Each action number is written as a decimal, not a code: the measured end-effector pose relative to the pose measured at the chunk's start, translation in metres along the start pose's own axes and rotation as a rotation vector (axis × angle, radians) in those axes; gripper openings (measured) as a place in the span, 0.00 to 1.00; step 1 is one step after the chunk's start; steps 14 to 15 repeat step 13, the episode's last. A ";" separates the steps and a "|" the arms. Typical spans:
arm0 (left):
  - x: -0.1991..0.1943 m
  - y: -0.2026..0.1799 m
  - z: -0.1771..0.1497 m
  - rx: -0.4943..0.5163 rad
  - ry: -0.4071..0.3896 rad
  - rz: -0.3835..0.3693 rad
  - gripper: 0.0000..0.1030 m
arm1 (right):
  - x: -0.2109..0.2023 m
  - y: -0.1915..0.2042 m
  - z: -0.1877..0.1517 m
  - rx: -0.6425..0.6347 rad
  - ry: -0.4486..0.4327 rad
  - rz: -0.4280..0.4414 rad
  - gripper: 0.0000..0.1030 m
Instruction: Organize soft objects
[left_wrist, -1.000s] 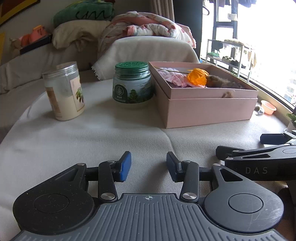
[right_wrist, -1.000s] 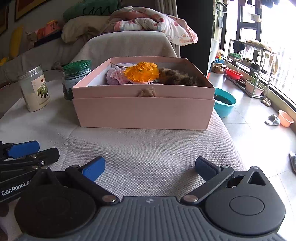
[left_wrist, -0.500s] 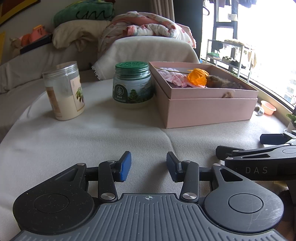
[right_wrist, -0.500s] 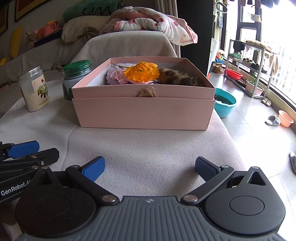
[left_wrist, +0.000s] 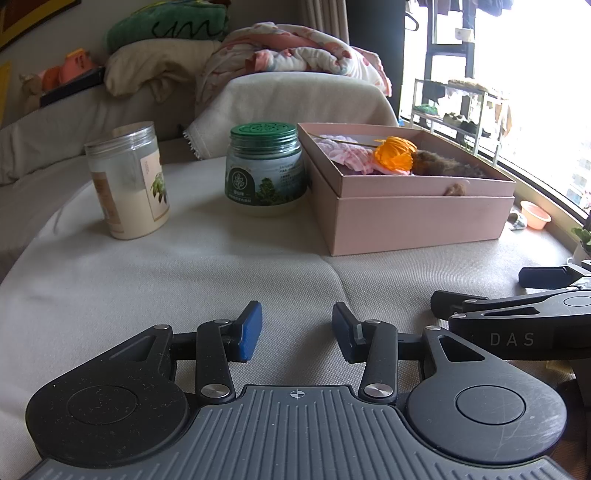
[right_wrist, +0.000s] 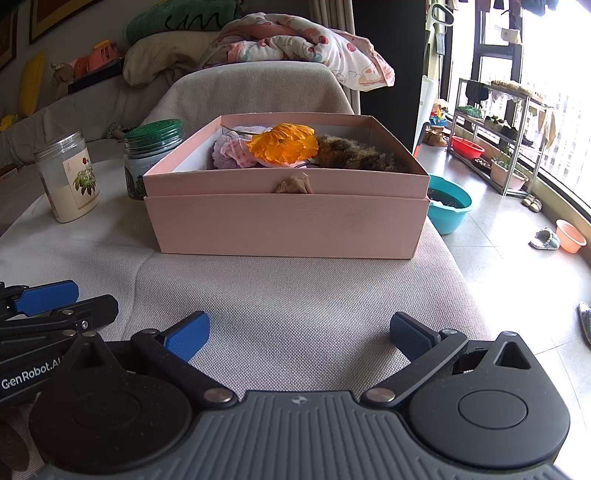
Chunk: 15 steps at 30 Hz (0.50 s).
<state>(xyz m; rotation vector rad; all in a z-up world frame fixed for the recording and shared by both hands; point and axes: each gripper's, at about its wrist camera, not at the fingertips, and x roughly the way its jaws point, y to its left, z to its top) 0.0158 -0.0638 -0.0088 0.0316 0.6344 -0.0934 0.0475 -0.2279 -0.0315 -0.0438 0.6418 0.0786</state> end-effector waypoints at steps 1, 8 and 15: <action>0.000 0.000 0.000 0.000 0.000 0.000 0.45 | 0.000 0.000 0.000 0.000 0.000 0.000 1.00; 0.000 0.000 0.000 0.000 0.000 0.000 0.45 | 0.000 0.000 0.000 0.000 0.000 0.000 1.00; 0.001 0.000 0.000 -0.002 0.000 0.001 0.45 | 0.001 0.000 0.001 0.000 0.000 0.000 1.00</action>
